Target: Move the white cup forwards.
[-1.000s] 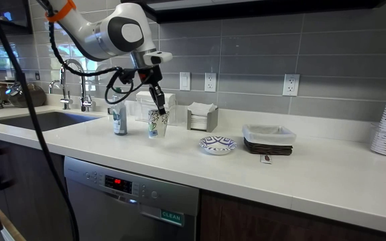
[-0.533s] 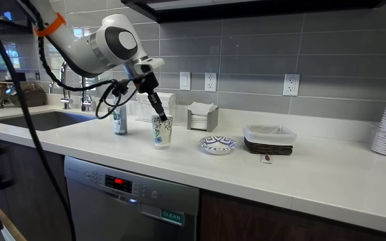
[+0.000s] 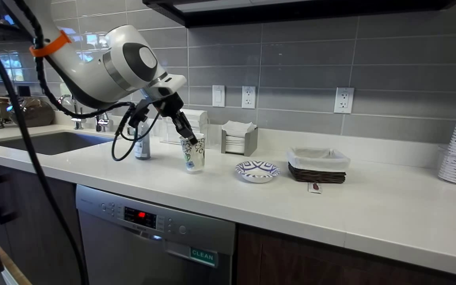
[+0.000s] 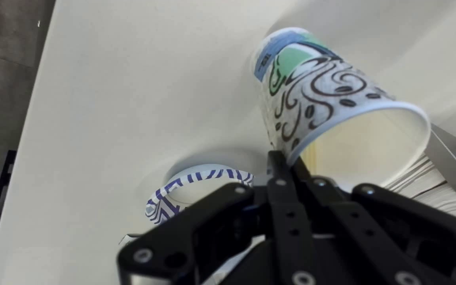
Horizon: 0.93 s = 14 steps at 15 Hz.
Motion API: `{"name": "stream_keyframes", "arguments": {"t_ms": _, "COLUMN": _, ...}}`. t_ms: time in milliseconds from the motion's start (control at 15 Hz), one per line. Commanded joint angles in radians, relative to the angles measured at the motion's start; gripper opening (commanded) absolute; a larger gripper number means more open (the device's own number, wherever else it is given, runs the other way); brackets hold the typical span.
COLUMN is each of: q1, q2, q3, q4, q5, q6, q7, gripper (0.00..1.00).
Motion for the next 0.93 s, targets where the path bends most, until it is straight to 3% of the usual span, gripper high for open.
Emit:
{"name": "stream_keyframes", "arguments": {"t_ms": 0, "q1": -0.074, "q2": 0.0, "q3": 0.057, "q4": 0.0, "q5": -0.071, "q6": 0.037, "q7": 0.121, "gripper": 0.01}}
{"name": "stream_keyframes", "arguments": {"t_ms": 67, "q1": -0.082, "q2": 0.002, "q3": 0.064, "q4": 0.0, "q5": -0.075, "q6": 0.04, "q7": 0.138, "gripper": 0.01}}
{"name": "stream_keyframes", "arguments": {"t_ms": 133, "q1": -0.083, "q2": 0.012, "q3": 0.064, "q4": 0.001, "q5": -0.07, "q6": 0.044, "q7": 0.147, "gripper": 0.29}}
{"name": "stream_keyframes", "arguments": {"t_ms": 267, "q1": -0.089, "q2": 0.022, "q3": 0.071, "q4": 0.001, "q5": -0.069, "q6": 0.05, "q7": 0.165, "gripper": 0.37}}
{"name": "stream_keyframes", "arguments": {"t_ms": 533, "q1": -0.068, "q2": 0.028, "q3": 0.054, "q4": 0.001, "q5": -0.043, "q6": 0.056, "q7": 0.141, "gripper": 0.67}}
{"name": "stream_keyframes", "arguments": {"t_ms": 733, "q1": 0.036, "q2": 0.055, "q3": -0.036, "q4": 0.015, "q5": 0.049, "q6": 0.084, "q7": 0.036, "gripper": 0.89}}
{"name": "stream_keyframes", "arguments": {"t_ms": 800, "q1": 0.096, "q2": 0.057, "q3": -0.084, "q4": 0.026, "q5": 0.103, "q6": 0.058, "q7": -0.008, "gripper": 0.98}}
{"name": "stream_keyframes", "arguments": {"t_ms": 867, "q1": 0.17, "q2": 0.065, "q3": -0.149, "q4": 0.03, "q5": 0.154, "q6": 0.07, "q7": -0.089, "gripper": 1.0}}
